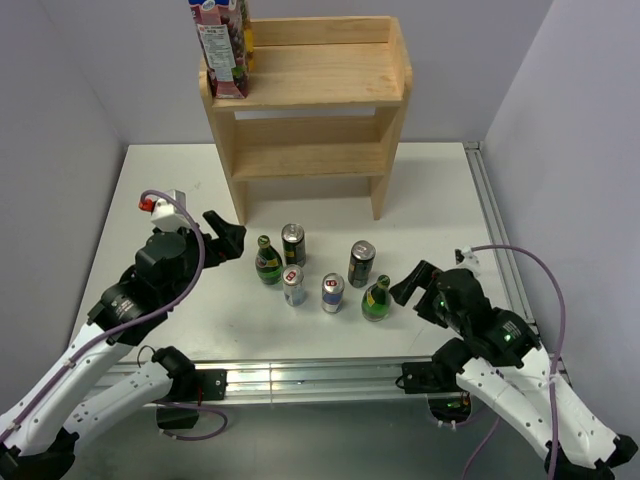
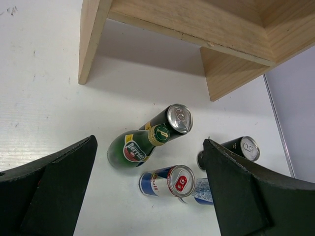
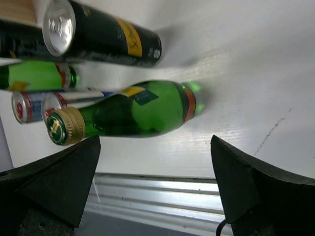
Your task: Place and organize the beverage onto the shelf
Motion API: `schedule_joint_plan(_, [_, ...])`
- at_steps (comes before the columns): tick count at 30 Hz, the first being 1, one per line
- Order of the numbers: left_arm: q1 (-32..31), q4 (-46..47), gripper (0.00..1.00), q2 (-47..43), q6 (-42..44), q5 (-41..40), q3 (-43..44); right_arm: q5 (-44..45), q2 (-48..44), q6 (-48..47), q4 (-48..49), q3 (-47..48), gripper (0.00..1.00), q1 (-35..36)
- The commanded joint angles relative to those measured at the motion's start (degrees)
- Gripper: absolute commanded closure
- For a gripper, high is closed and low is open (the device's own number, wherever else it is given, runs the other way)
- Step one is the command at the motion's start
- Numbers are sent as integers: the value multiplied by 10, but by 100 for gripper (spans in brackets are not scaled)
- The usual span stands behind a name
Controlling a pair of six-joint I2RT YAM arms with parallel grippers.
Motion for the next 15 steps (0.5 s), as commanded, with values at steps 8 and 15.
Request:
schedule_joint_plan(8, [-5, 13, 5, -4, 0, -8, -4, 23, 53, 33, 77, -1, 0, 190])
schedule_joint_plan(15, [-7, 13, 5, -7, -2, -9, -6, 131, 168, 102, 74, -3, 0, 326])
